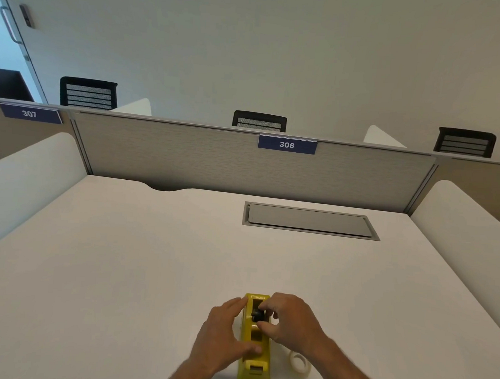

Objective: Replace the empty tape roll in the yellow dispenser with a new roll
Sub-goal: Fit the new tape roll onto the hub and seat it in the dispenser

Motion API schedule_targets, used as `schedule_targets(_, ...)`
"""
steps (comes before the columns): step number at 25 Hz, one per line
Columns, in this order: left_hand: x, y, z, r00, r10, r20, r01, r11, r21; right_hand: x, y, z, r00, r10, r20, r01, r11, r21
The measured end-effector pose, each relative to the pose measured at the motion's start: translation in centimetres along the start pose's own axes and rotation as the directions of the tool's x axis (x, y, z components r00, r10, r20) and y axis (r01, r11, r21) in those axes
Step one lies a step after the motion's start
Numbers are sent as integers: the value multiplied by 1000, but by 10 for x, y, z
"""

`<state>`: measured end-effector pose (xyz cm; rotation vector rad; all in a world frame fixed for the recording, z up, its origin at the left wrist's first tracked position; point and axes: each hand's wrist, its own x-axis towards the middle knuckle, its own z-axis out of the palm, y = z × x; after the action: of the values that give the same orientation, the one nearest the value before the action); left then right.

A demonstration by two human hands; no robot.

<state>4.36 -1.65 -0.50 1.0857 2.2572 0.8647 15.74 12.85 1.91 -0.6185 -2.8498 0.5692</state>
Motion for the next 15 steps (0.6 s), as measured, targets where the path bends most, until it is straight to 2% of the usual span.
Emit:
schedule_targets(3, 0, 1, -1, 1000, 7, 3, -7, 999, 43, 1, -2, -1, 1000, -6, 0, 6, 1000, -21)
schedule_targets(5, 0, 1, -1, 998, 55, -17, -55, 998, 14, 0, -1, -5, 1000, -8, -6, 8, 1000, -9)
schedule_targets(7, 0, 1, -2, 986, 138, -98, -147, 985, -94, -3, 0, -11, 1000, -19, -24, 19, 1000, 6)
schedule_targets(9, -1, 7, -5, 979, 136, -150, -171, 952, -255, -6, -1, -17, 998, -42, -40, 43, 999, 14)
schedule_targets(12, -1, 19, -6, 991, 95, -95, -127, 892, -434, -15, -2, -26, 995, -78, -54, 79, 997, 19)
schedule_targets(15, -2, 24, -5, 997, 55, -55, -75, 857, -510, -24, -2, -31, 996, -83, -31, 84, 996, 29)
